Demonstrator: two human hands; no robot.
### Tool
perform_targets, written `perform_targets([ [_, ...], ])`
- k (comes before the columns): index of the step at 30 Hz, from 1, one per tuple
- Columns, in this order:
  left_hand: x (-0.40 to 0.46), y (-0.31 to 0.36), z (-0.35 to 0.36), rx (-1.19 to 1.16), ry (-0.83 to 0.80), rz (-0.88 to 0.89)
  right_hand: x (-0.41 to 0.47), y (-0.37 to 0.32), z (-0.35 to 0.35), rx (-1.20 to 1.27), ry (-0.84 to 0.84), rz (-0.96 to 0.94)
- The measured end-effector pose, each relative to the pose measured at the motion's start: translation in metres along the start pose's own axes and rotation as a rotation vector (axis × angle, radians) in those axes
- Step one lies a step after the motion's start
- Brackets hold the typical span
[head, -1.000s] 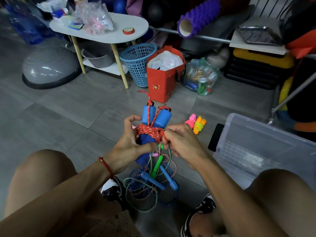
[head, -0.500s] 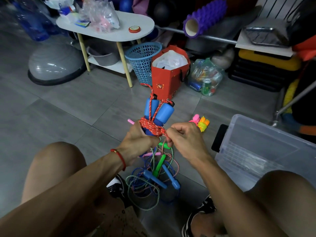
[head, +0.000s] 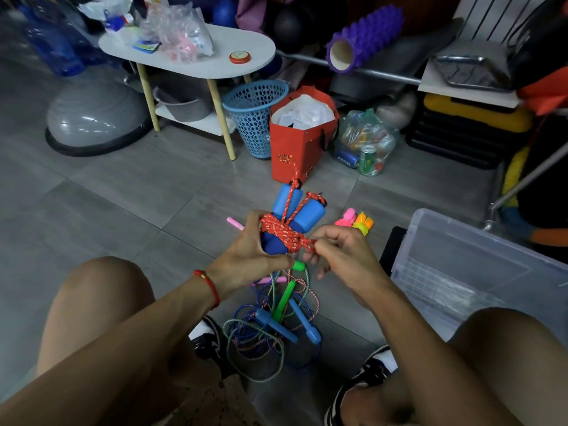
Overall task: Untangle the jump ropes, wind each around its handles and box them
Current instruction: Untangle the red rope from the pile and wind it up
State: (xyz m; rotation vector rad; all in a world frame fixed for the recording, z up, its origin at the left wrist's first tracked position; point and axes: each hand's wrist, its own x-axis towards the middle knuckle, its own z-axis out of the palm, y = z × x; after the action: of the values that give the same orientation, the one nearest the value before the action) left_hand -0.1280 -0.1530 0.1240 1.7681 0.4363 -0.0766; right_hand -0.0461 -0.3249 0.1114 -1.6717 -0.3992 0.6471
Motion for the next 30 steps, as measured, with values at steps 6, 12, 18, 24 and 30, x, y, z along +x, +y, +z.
perform_targets([
  [6,0.005,-0.010,0.001,-0.079,0.010,-0.014,-0.001,-0.002,0.003,0.091,-0.020,0.022],
  [12,0.006,-0.008,0.002,-0.122,0.048,-0.011,-0.006,-0.004,0.006,0.093,-0.051,0.065],
  [18,0.002,-0.006,0.007,-0.186,0.057,-0.001,-0.011,-0.014,0.004,0.072,-0.062,0.087],
  [24,0.001,-0.003,0.008,-0.164,0.061,0.047,-0.015,-0.032,-0.011,-0.040,-0.049,0.100],
  [30,0.016,-0.008,0.011,0.002,0.096,0.061,-0.004,-0.040,-0.053,-0.278,0.044,0.204],
])
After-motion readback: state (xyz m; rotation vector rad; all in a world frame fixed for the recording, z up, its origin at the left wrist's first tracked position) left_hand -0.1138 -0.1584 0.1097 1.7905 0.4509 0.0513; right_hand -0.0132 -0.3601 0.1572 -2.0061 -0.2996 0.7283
